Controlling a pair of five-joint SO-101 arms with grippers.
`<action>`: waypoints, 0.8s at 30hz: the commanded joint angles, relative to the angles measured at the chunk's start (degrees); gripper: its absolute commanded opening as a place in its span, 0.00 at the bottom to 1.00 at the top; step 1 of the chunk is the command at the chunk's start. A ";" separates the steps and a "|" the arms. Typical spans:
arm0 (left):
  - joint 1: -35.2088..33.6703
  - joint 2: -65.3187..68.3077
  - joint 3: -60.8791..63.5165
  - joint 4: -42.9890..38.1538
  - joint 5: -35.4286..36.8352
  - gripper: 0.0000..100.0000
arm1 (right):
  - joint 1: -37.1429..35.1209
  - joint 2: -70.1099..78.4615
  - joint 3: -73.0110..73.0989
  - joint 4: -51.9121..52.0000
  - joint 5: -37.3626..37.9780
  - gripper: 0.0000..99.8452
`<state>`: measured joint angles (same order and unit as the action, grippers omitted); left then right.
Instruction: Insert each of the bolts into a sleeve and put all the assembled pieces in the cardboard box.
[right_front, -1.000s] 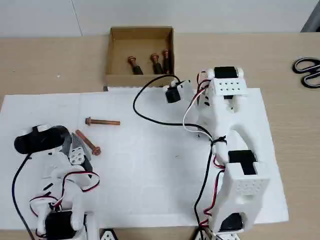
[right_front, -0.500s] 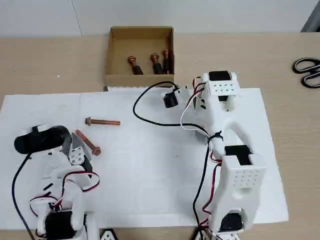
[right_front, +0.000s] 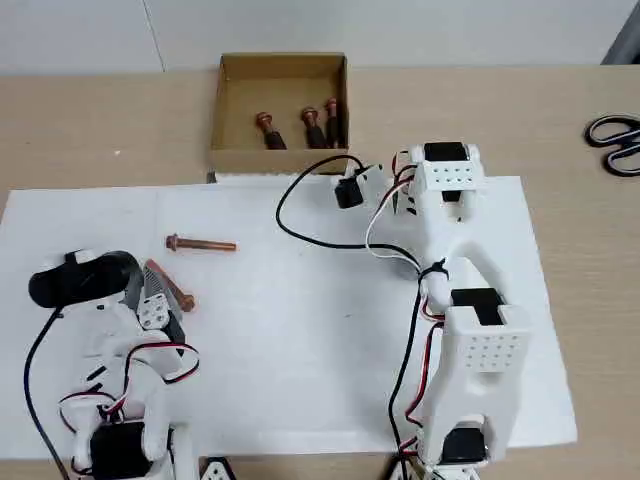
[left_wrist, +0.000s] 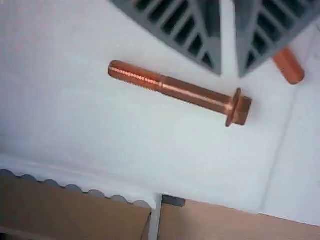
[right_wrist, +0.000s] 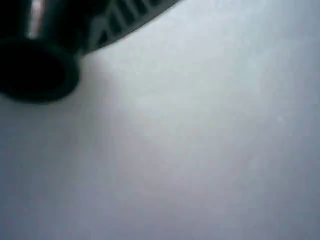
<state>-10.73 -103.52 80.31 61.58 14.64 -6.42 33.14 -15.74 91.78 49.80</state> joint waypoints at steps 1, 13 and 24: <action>-0.26 -0.62 -0.40 -0.09 -0.26 0.01 | -0.31 2.33 0.62 0.31 0.18 0.03; -0.09 -0.53 3.30 -0.09 0.18 0.01 | -0.75 -7.43 -3.87 7.08 -7.65 0.01; 0.09 -0.44 -0.84 -0.09 0.26 0.01 | -0.84 -21.23 0.35 7.52 -16.18 0.01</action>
<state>-10.73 -103.52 83.30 61.58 14.64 -7.12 18.46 -16.97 98.20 35.12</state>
